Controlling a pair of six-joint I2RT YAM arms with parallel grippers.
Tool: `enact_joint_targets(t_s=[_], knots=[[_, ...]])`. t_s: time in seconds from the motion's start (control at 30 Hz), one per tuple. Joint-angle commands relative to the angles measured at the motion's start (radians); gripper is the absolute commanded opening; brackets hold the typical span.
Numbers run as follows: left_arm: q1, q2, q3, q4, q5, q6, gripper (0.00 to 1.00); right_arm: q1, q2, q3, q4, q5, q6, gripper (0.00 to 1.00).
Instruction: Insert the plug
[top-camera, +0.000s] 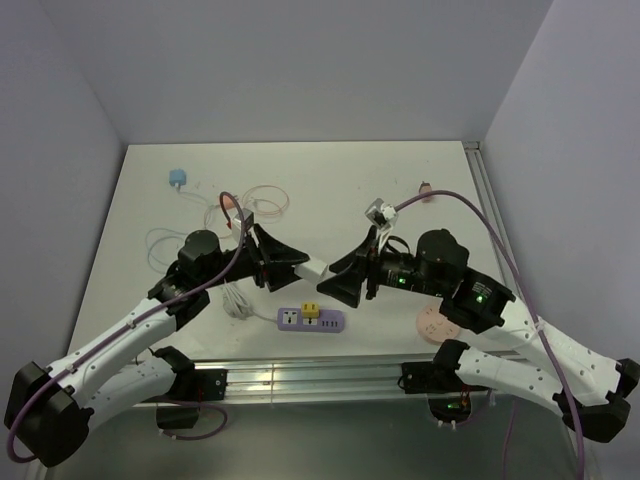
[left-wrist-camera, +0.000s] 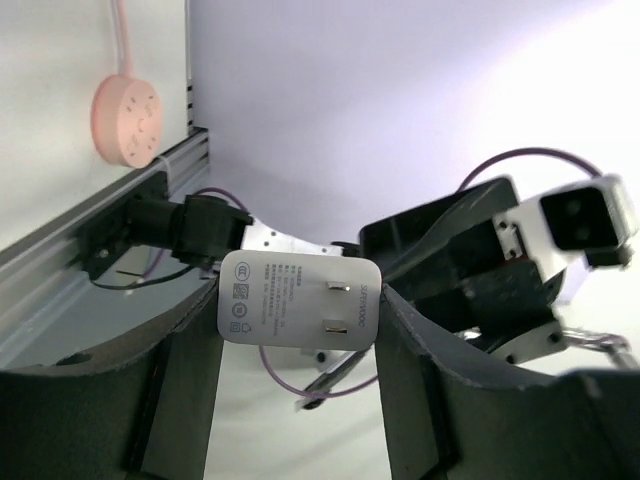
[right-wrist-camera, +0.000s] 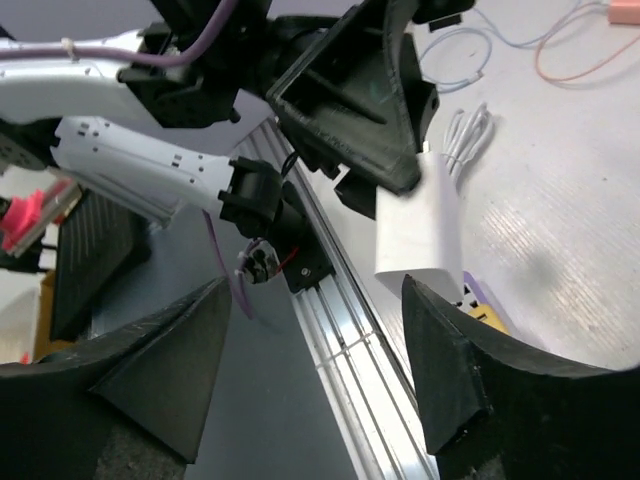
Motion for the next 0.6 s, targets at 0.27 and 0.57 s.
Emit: enact_joint_targets(t_s=[0.27, 0.57], knots=[[0.008, -0.018, 0.009, 0.136, 0.021, -0.113, 0.0, 0.156, 0.074, -0.007, 0.076, 0.316, -0.124, 0.73], [0.008, -0.029, -0.003, 0.153, 0.03, -0.13, 0.0, 0.197, 0.126, 0.031, -0.001, 0.47, -0.167, 0.62]])
